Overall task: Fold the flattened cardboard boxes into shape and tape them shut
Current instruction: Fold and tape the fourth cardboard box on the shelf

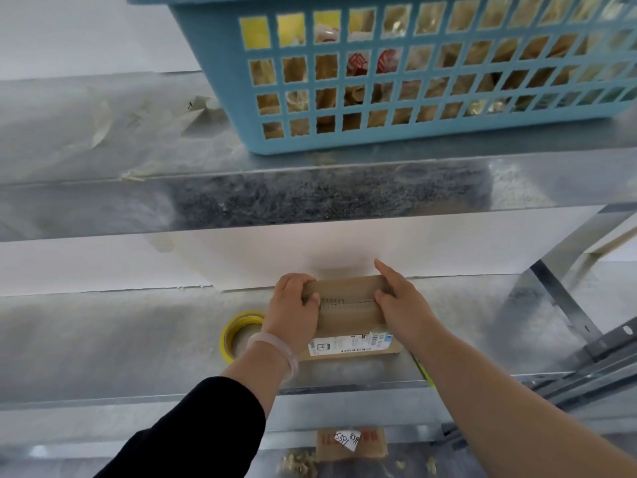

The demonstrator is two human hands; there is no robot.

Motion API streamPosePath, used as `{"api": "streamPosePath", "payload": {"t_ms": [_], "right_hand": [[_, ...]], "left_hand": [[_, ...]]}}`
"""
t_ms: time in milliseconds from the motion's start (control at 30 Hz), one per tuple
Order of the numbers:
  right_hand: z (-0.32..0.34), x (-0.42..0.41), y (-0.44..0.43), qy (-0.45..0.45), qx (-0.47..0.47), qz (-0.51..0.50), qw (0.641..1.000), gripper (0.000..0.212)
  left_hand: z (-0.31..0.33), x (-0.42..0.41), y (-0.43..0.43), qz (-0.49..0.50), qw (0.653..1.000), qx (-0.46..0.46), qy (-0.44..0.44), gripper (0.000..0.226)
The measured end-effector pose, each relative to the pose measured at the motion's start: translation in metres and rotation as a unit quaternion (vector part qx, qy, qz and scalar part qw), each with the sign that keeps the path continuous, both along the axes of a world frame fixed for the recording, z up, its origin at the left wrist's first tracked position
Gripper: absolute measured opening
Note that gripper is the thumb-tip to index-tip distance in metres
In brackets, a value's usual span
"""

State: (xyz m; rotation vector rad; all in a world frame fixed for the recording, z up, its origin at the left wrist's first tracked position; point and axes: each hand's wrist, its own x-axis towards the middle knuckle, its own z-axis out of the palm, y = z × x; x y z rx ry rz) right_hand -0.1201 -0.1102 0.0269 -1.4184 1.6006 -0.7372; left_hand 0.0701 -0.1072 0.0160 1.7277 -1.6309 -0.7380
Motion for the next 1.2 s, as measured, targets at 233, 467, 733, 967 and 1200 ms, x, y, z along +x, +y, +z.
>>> {"api": "streamPosePath", "payload": {"t_ms": [233,467,733,967,1200], "right_hand": [[-0.001,-0.001,0.016,0.115,-0.119,-0.039,0.985,0.046],[-0.004,-0.013,0.027,0.227,-0.06,0.151,0.96,0.081],[-0.013,-0.017,0.022,0.125,-0.047,0.145,0.98,0.065],[-0.005,-0.012,0.025,0.205,-0.041,0.135,0.969,0.065],[0.0,-0.007,0.03,0.309,-0.078,0.121,0.94,0.066]], "left_hand": [[0.0,0.007,0.012,0.049,0.997,-0.058,0.006,0.052],[-0.013,0.019,0.035,-0.139,0.961,-0.099,-0.217,0.09],[-0.015,0.022,0.028,-0.148,0.971,-0.077,-0.172,0.087],[-0.008,0.015,0.034,-0.106,0.977,-0.055,-0.175,0.083],[-0.01,0.015,0.037,-0.101,0.945,-0.067,-0.304,0.094]]}}
